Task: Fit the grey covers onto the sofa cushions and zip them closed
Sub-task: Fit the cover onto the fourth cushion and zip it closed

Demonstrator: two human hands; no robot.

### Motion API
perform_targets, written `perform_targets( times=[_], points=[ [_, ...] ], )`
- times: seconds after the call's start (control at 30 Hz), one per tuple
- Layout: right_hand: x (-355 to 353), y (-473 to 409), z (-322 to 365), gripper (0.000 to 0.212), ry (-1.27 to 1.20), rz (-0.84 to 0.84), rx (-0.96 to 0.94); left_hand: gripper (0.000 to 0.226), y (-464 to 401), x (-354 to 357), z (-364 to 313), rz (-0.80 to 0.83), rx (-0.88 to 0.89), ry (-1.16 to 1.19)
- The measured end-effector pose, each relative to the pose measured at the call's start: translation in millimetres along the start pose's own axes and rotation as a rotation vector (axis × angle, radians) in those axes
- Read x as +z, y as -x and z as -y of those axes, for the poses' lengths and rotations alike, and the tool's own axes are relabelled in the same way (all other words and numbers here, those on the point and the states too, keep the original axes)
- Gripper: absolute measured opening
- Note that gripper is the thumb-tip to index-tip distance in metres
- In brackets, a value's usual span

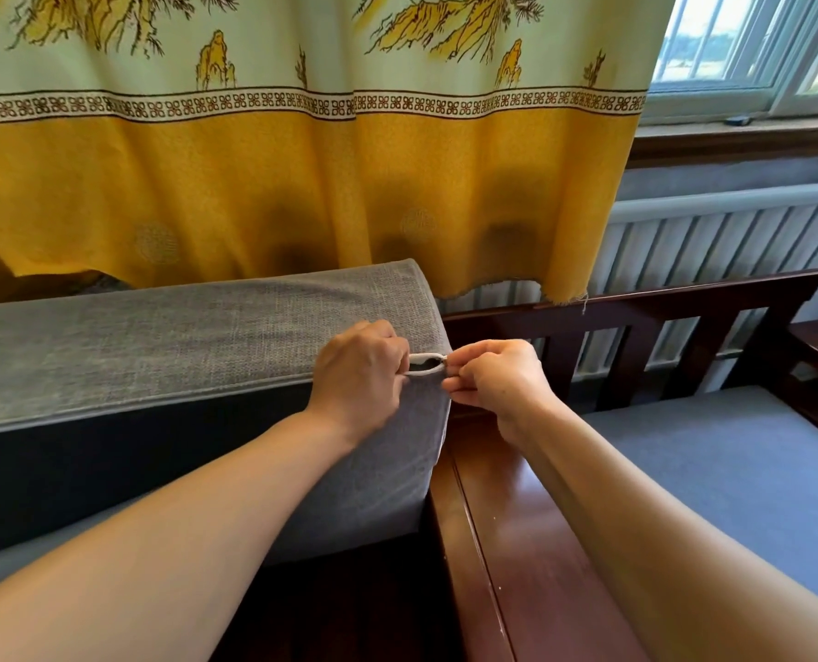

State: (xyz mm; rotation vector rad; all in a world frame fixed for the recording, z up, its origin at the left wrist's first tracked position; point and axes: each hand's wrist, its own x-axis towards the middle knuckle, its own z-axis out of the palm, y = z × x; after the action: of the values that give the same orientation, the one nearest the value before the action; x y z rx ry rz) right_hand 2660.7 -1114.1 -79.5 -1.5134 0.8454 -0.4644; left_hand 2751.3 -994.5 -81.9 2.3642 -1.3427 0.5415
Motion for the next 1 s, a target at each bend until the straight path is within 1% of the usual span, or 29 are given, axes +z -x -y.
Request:
perform_targets(
  times=[0.13,0.2,0.27,0.33,0.4,0.47,0.57,0.63,0.73,0.8,0.9,0.93,1.0],
  points=[
    [11,9,0,0.034,0.086,0.046,-0.063,0.011,1,0,2,-0.011,0.028,0.015],
    [14,12,-5,0.034,0.085,0.025,-0.073,0.017,6,-2,3,-0.014,0.058,0.000],
    [14,13,-9,0.033,0.073,-0.011,-0.075,0.019,15,-5,7,-0.013,0.116,-0.106],
    [17,15,-13,0.033,0.097,-0.008,-0.091,0.018,26,-12,17,0.026,0.163,-0.262],
    [21,19,-15,0.034,0.126,0.009,-0.108,0.015,38,-18,34,0.058,0.168,-0.371],
    [23,23,-16,0.032,0.128,-0.005,-0.124,0.011,49,-30,50,0.085,0.137,-0.419],
    [23,26,-15,0.030,0.126,-0.052,-0.152,0.016,53,-46,64,0.109,0.139,-0.431],
    [24,28,-14,0.030,0.142,-0.057,-0.161,0.022,50,-54,65,0.115,0.133,-0.398],
    [28,31,-14,0.032,0.157,-0.049,-0.156,0.028,49,-56,64,0.105,0.066,-0.315],
    [31,30,-14,0.033,0.151,-0.048,-0.134,0.024,50,-53,64,0.092,0.040,-0.293],
    [45,31,-13,0.033,0.165,-0.032,-0.127,0.013,52,-46,69,0.069,0.001,-0.282],
    [53,32,-13,0.033,0.173,-0.017,-0.129,0.013,52,-46,70,0.054,0.006,-0.284],
    [74,39,-11,0.033,0.184,0.027,-0.130,0.023,53,-49,72,0.025,0.052,-0.270]
  ],
)
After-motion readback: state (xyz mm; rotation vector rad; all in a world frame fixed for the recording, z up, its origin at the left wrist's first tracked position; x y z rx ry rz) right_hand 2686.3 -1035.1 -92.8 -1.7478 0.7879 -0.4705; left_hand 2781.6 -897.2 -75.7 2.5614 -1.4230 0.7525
